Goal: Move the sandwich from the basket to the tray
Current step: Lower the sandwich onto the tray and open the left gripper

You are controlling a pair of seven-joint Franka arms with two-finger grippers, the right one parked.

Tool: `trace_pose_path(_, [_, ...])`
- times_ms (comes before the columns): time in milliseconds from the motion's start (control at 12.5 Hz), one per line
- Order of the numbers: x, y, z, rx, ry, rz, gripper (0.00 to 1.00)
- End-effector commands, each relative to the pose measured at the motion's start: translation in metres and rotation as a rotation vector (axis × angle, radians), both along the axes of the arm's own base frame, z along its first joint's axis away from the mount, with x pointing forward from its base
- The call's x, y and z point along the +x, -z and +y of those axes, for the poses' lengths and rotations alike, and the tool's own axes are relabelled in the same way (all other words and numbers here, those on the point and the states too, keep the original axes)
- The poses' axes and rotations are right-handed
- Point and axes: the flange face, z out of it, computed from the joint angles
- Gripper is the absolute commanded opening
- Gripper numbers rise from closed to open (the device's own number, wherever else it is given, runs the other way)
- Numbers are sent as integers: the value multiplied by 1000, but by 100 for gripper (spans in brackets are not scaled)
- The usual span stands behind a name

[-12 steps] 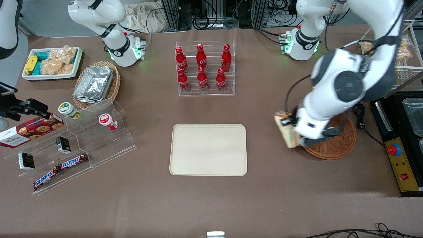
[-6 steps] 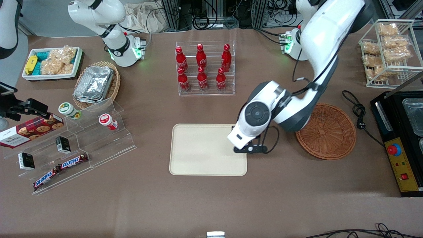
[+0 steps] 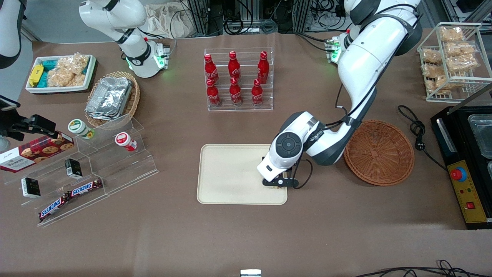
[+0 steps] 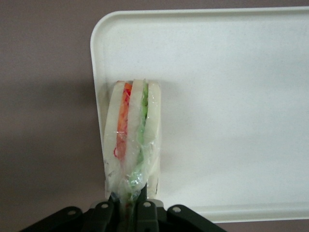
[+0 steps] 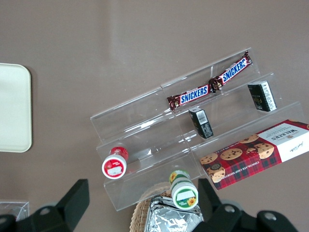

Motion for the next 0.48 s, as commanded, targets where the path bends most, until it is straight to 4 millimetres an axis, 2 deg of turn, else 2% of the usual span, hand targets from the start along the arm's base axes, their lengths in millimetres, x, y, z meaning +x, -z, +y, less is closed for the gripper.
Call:
trace_pose_path(0, [6, -14, -4, 9, 6, -34, 100])
trace_pose_path(240, [7, -33, 1, 13, -10, -50, 100])
trace_pose_path(320, [4, -48, 6, 34, -51, -54, 100])
trace_pose_path(400, [4, -71, 25, 64, -107, -64, 100])
